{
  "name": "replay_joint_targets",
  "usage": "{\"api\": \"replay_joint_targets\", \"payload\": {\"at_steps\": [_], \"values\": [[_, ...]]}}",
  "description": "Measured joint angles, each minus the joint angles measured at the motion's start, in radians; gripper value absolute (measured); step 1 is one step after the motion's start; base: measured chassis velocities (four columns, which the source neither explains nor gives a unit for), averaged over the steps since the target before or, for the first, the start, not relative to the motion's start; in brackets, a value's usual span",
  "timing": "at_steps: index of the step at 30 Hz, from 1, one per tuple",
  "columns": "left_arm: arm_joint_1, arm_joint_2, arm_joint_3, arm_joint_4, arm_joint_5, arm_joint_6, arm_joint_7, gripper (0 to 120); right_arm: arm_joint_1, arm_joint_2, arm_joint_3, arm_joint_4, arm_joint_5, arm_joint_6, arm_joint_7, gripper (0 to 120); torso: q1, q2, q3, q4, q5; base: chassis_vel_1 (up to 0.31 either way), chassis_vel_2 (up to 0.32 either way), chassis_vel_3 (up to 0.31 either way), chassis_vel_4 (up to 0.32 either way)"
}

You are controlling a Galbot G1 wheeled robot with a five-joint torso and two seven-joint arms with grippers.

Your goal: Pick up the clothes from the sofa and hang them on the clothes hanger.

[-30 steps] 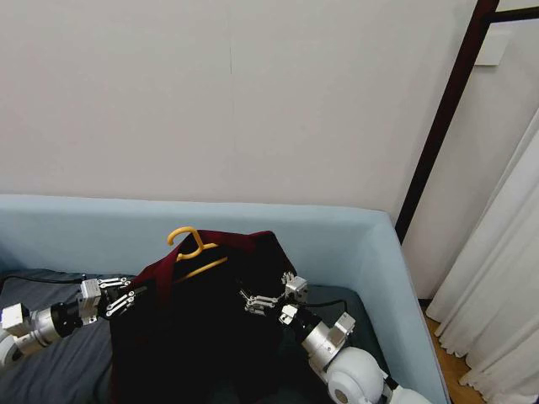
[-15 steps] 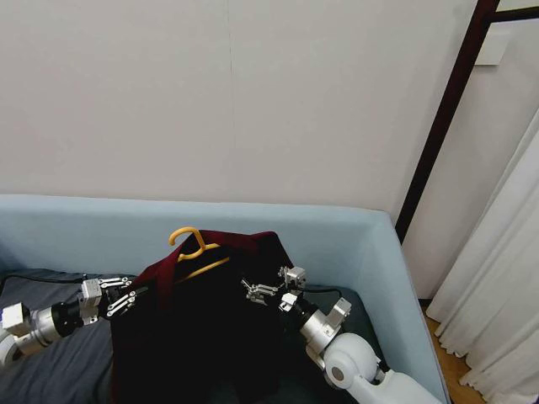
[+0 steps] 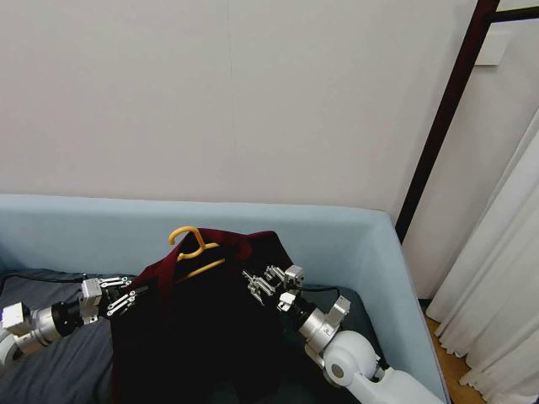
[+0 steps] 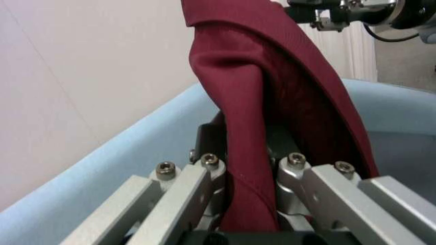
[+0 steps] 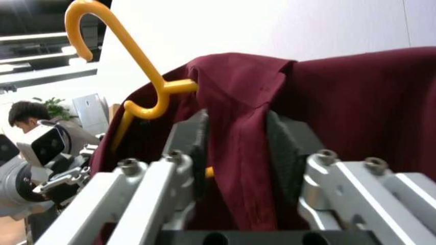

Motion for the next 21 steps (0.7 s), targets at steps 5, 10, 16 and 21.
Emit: {"api": "replay_joint_targets", "payload": {"at_steps": [5,10,16,21], "values": [[-0.002,-0.005,0.003,0.001,0.002,0.0,0.0,7,0.011,-0.002,0.004,0.006,0.002,0.002,0.0,10,0.0,0.0,0.0,0.0,-0.0001,0.0,0.0,0.0,0.0],[-0.002,-0.005,0.004,0.001,0.002,0.0,0.0,7,0.027,-0.004,0.019,0.007,0.001,0.01,-0.008,0,0.0,0.0,0.0,0.0,0.0,0.0,0.0,0.0,0.0],[-0.001,-0.001,0.002,-0.001,0.002,0.001,0.0,7,0.089,-0.016,0.052,0.01,-0.111,0.033,-0.046,0,0.0,0.0,0.0,0.0,0.0,0.0,0.0,0.0,0.0],[0.001,-0.004,0.002,0.0,0.005,0.002,0.0,7,0.132,-0.02,0.064,0.041,-0.193,0.059,-0.072,0,0.0,0.0,0.0,0.0,0.0,0.0,0.0,0.0,0.0]]}}
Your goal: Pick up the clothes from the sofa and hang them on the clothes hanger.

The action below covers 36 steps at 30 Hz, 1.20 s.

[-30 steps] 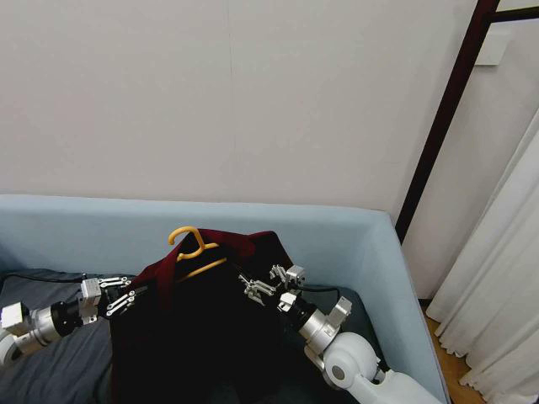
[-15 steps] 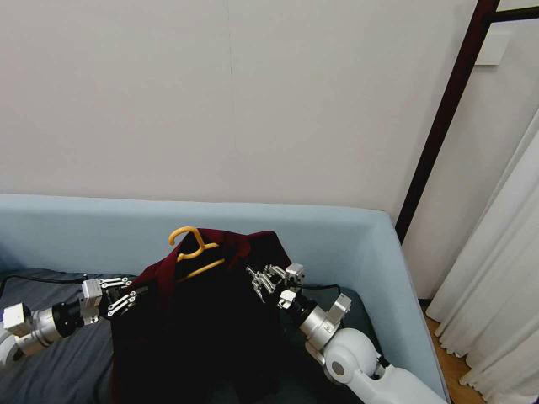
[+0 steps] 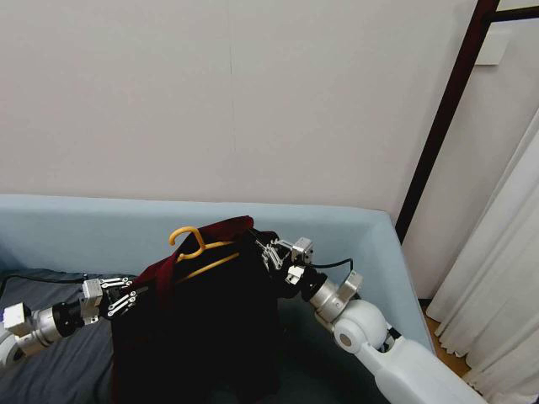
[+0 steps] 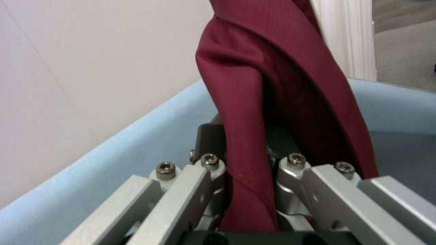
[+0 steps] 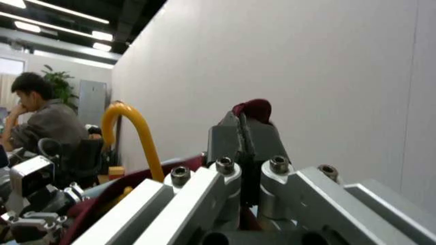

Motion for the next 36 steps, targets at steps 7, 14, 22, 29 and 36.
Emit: {"api": "replay_joint_targets", "payload": {"at_steps": [7,14,22,29,36], "values": [[0.0,-0.004,0.001,-0.005,0.002,0.001,-0.002,7,0.005,0.005,-0.026,0.025,-0.096,0.051,-0.019,0,0.0,0.0,0.0,0.0001,-0.0001,0.0,0.0,0.0,0.0],[-0.001,-0.006,0.0,-0.007,0.0,0.002,-0.007,7,-0.043,0.015,-0.071,0.04,-0.142,0.068,-0.02,0,0.0,0.0,0.0,-0.0001,0.0,0.0,0.0,0.0,0.0],[0.007,-0.009,-0.004,-0.013,0.0,0.002,-0.007,7,-0.083,0.044,-0.126,-0.019,-0.213,0.104,-0.023,0,0.0,0.0,0.0,0.0,0.0,0.0,0.0,0.0,0.0],[0.012,-0.002,-0.013,-0.013,-0.002,0.002,-0.006,7,-0.092,0.047,-0.135,-0.042,-0.252,0.129,-0.043,0,0.0,0.0,0.0,0.0,0.0,0.0,0.0,0.0,0.0],[0.008,-0.001,-0.008,-0.011,-0.003,0.001,-0.006,7,-0.101,0.041,-0.125,-0.09,-0.35,0.214,-0.147,0,0.0,0.0,0.0,0.0,0.0,0.0,0.0,0.0,0.0]]}}
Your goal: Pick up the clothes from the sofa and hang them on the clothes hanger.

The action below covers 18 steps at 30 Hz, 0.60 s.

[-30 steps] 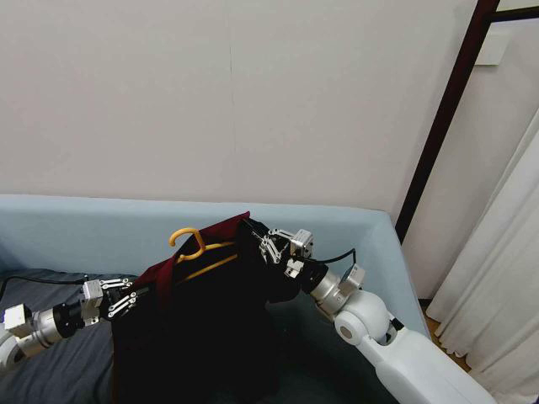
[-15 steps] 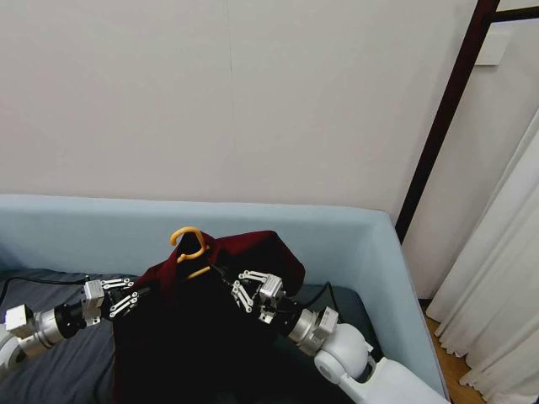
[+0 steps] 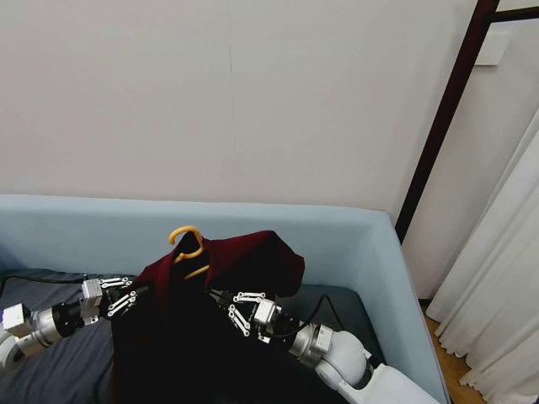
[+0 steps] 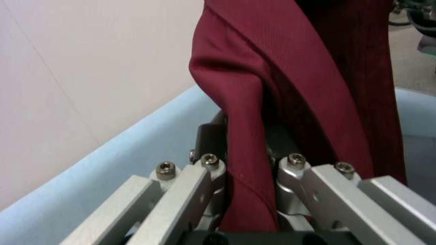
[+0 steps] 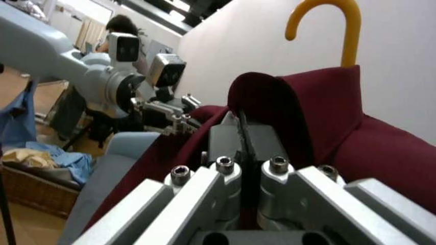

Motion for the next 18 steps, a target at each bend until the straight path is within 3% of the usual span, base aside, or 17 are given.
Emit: {"api": "replay_joint_targets", "payload": {"at_steps": [18], "values": [[-0.011,-0.004,0.009,0.012,0.002,-0.001,0.003,7,-0.008,0.0,0.033,-0.047,-0.077,0.068,-0.149,0,0.0,0.0,0.0,-0.0001,0.0,0.0,0.0,0.0,0.0]]}}
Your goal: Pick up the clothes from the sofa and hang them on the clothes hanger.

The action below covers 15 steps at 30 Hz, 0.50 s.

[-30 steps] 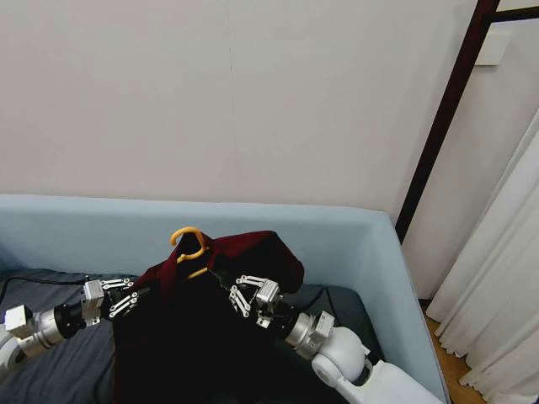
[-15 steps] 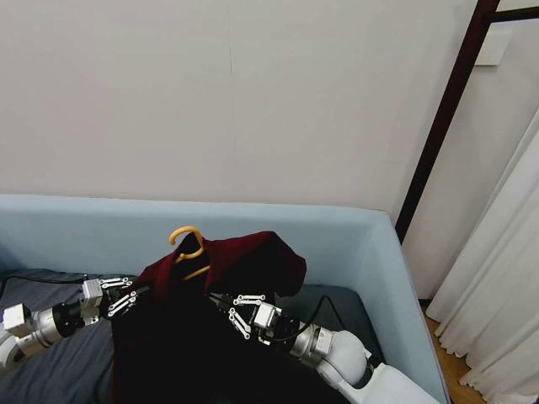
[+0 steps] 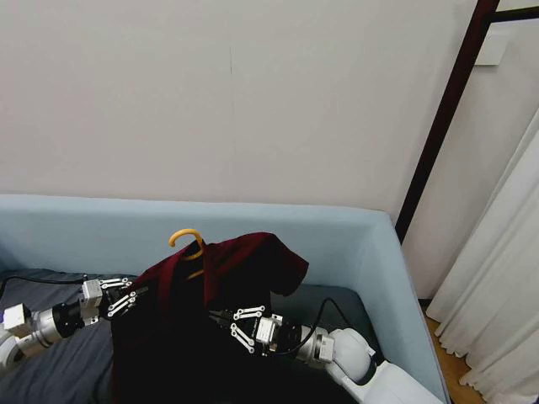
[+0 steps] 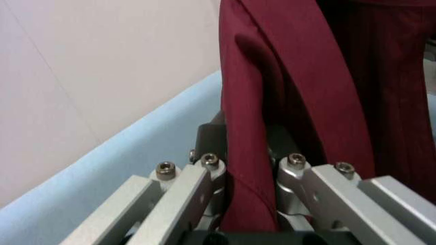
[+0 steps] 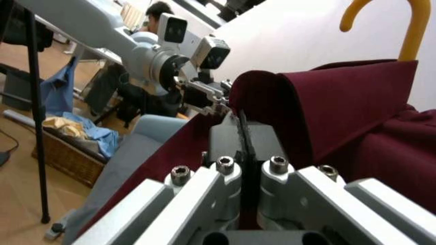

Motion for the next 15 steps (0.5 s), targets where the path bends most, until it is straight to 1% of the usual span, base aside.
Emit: {"api": "replay_joint_targets", "payload": {"at_steps": [3,5,6,7,8,9,10,11,12,13,14,15], "values": [[0.0,-0.001,0.0,0.0,0.0,0.0,0.0,7,-0.001,0.0,-0.01,0.001,-0.011,0.004,0.039,0,0.0,0.0,0.0,0.0,0.0,0.0,0.0,0.0,0.0],[0.0,-0.002,0.0,0.0,0.0,0.0,-0.001,7,-0.003,0.0,-0.039,0.013,-0.014,0.006,0.139,0,0.0,0.0,0.0,0.0,0.0001,0.0,0.0,0.0,0.0],[0.0,-0.003,0.0,0.0,0.0,0.0,-0.001,7,-0.005,-0.001,-0.057,0.027,0.012,0.003,0.178,0,0.0,0.0,0.0,0.0001,0.0001,0.0,0.0,0.0,0.0],[0.0,-0.003,0.0,0.0,0.0,0.0,-0.001,7,-0.005,-0.001,-0.057,0.027,0.012,0.003,0.178,0,0.0,0.0,0.0,0.0001,0.0001,0.0,0.0,0.0,0.0],[0.0,-0.004,0.0,0.0,0.0,0.0,-0.001,7,-0.007,-0.002,-0.069,0.04,0.051,0.001,0.191,5,0.0,0.0,0.0,0.0001,0.0,0.0,0.0,0.0,0.0],[0.0,-0.005,0.0,0.0,0.0,0.0,-0.001,7,-0.008,-0.003,-0.073,0.047,0.075,0.002,0.192,8,0.0,0.0,0.0,0.0001,0.0,0.0,0.0,0.0,0.0],[0.0,-0.006,0.0,0.0,0.001,0.0,0.0,7,-0.009,-0.005,-0.083,0.066,0.144,0.012,0.174,14,0.0,0.0,0.0,0.0001,0.0001,0.0,0.0,0.0,0.0],[0.001,-0.008,0.0,0.0,0.001,0.0,0.0,7,-0.009,-0.009,-0.089,0.097,0.231,0.02,0.126,20,0.0,0.0,0.0,0.0001,0.0001,0.0,0.0,0.0,0.0],[0.001,-0.008,0.0,0.0,0.001,0.0,0.0,7,-0.009,-0.009,-0.089,0.097,0.231,0.02,0.126,20,0.0,0.0,0.0,0.0001,0.0001,0.0,0.0,0.0,0.0],[0.001,-0.008,0.0,0.001,0.002,0.0,0.0,7,-0.009,-0.015,-0.089,0.118,0.27,0.021,0.102,22,0.0,0.0,0.0,0.0001,0.0,0.0,0.0,0.0,0.0],[0.001,-0.008,0.0,0.001,0.002,0.0,0.0,7,-0.009,-0.026,-0.089,0.151,0.303,0.021,0.079,29,0.0,0.0,0.0,0.0001,0.0,0.0,0.0,0.0,0.0],[0.001,-0.009,0.0,0.002,0.002,0.0,0.0,7,-0.009,-0.03,-0.089,0.161,0.309,0.02,0.072,30,0.0,0.0,0.0,0.0001,0.0,0.0,0.0,0.0,0.0]]}}
